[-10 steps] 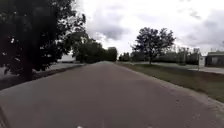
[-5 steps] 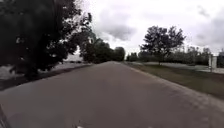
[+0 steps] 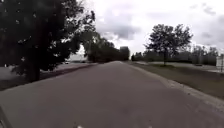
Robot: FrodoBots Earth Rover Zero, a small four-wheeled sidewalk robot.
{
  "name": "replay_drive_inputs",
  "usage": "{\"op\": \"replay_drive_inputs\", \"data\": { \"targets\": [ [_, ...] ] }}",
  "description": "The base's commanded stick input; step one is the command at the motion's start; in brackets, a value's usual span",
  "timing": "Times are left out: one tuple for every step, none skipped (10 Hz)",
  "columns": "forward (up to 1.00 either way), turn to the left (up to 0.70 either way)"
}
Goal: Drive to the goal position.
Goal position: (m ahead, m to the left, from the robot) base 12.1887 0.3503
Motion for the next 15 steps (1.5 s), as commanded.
{"op": "replay_drive_inputs", "data": {
  "targets": [
    [1.00,-0.19],
    [1.00,-0.19],
    [1.00,-0.19],
    [1.00,-0.18],
    [1.00,-0.10],
    [1.00,-0.03],
    [1.00,0.01],
    [1.00,0.01],
    [1.00,0.01],
    [1.00,0.01],
    [1.00,0.01],
    [1.00,0.01],
    [1.00,0.01],
    [1.00,0.01],
    [1.00,0.01]
  ]
}}
